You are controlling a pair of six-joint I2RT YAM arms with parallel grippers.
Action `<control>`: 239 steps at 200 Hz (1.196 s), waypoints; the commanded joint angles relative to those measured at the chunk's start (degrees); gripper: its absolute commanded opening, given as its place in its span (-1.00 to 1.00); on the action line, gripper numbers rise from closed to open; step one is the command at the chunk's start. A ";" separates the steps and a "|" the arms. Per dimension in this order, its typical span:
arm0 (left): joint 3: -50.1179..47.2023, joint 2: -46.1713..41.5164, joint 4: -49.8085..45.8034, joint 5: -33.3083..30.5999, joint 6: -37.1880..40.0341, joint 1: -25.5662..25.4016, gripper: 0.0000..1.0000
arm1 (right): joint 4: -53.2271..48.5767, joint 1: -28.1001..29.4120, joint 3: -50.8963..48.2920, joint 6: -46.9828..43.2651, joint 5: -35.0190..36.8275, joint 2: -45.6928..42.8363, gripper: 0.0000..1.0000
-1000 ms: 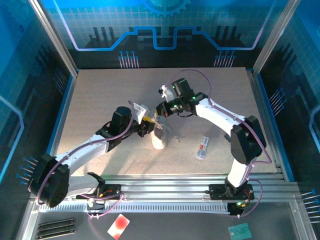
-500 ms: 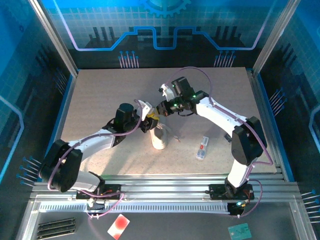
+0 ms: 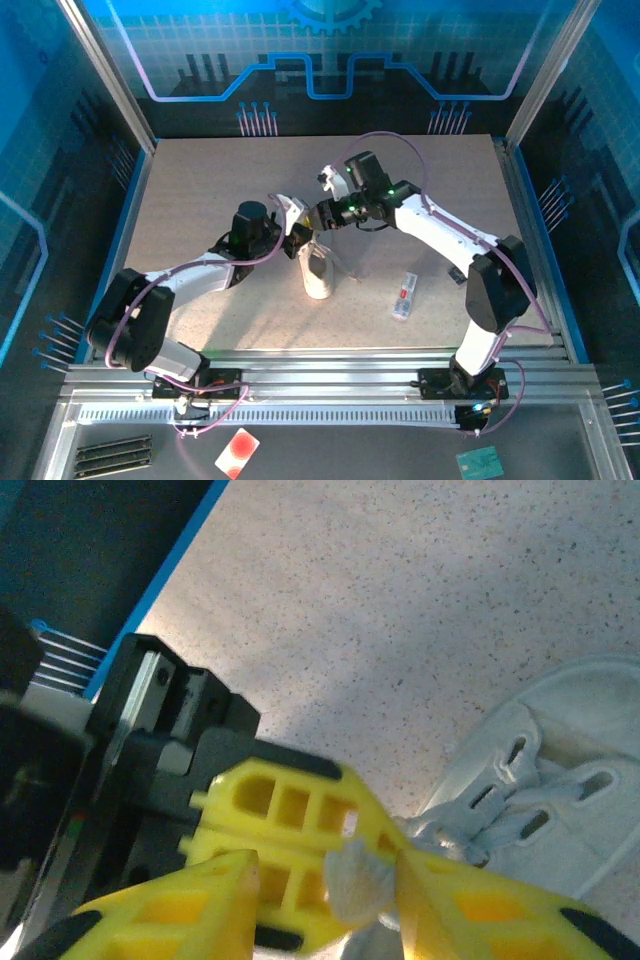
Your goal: Tie the shoes
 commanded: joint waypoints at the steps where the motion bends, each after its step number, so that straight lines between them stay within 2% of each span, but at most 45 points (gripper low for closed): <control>1: -1.99 -0.33 5.06 3.94 -1.72 1.82 -1.00 | 5.05 -2.70 -4.75 -1.91 -2.49 -6.18 -0.06; 21: -2.61 -0.43 6.69 6.57 -2.46 2.71 -1.00 | 14.69 -6.66 -12.80 -0.97 -5.68 -8.87 -0.01; 47: -2.60 0.15 7.54 9.26 -3.55 3.71 -1.00 | 25.51 -9.41 -20.28 -1.49 -11.03 -7.52 0.03; 77: -3.35 0.60 8.06 10.12 -4.45 3.91 -1.00 | 29.87 -9.46 -21.43 -3.54 -17.02 -2.20 0.04; 106: -4.45 0.82 9.45 10.07 -5.43 4.21 -1.00 | 32.93 -8.72 -20.38 -3.76 -19.88 2.30 0.04; 124: -4.46 0.90 9.70 10.21 -5.83 4.32 -1.00 | 32.77 -7.62 -19.07 -5.45 -19.51 3.88 0.04; 169: -4.39 1.87 11.54 10.64 -7.20 4.61 -1.00 | 24.68 -5.76 -14.30 -11.54 -16.45 7.89 0.01; 239: -3.25 3.05 11.48 11.68 -8.41 4.87 -1.00 | 21.71 -3.87 -10.84 -14.54 -15.27 12.17 -0.08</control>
